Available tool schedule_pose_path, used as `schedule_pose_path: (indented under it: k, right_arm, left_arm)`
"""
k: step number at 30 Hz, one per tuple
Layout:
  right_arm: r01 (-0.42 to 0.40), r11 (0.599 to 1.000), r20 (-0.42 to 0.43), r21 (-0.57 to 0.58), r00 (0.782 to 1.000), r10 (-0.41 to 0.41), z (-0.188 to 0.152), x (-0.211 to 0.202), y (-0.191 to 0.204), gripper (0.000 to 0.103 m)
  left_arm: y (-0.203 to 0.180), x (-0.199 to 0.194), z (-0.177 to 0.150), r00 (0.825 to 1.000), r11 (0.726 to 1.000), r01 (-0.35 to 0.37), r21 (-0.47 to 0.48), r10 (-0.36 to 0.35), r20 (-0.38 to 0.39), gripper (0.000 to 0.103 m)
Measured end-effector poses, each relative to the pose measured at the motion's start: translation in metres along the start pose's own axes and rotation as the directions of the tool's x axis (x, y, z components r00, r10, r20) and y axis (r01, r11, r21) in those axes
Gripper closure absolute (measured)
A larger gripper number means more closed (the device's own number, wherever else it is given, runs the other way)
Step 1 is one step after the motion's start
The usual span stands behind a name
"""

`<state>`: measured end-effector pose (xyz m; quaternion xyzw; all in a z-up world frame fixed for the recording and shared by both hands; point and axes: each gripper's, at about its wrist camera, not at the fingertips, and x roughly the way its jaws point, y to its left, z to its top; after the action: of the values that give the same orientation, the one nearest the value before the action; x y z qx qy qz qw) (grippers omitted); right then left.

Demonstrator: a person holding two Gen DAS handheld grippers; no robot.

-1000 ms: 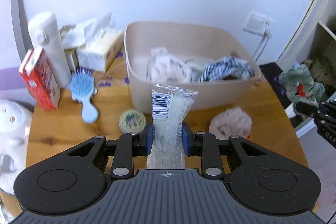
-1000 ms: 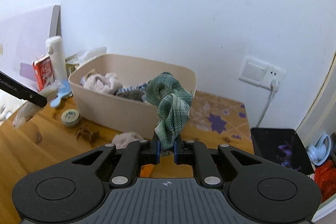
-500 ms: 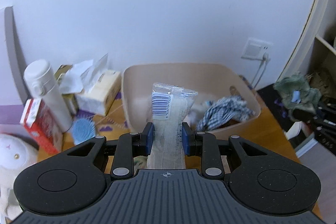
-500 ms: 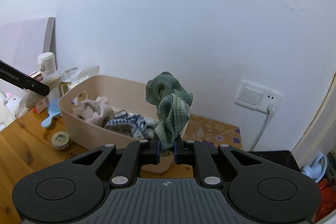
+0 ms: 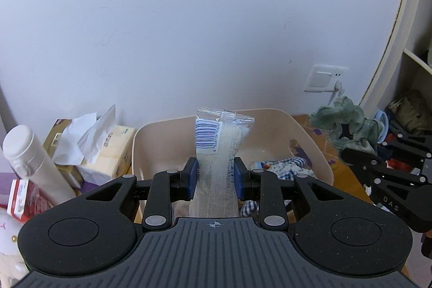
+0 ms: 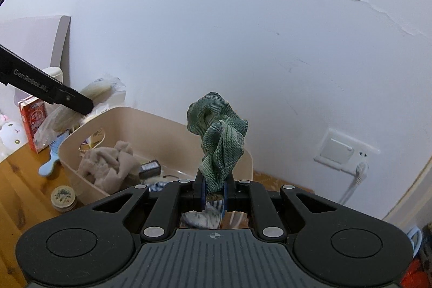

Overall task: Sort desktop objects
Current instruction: 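Carry the packet and green sock toward the basket, then lower packet and sock into the basket and open both grippers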

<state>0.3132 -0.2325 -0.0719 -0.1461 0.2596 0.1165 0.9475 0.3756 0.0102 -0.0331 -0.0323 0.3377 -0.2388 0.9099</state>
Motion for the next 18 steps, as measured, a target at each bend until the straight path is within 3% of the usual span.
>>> schedule_pose_path:
  k: [8,18]
  right_arm:
    - [-0.013,0.999,-0.044,-0.031,0.999,0.011,0.007,0.039,0.003,0.091]
    - [-0.070,0.997,-0.160,-0.027,0.985,0.065,-0.005,0.079,0.014,0.091]
  left_arm:
    - [-0.003,0.038,-0.003,0.998,0.999,-0.043,0.013,0.043,-0.053,0.075]
    - [-0.003,0.084,-0.021,0.983,0.995,-0.098,0.013,0.098,-0.158,0.075]
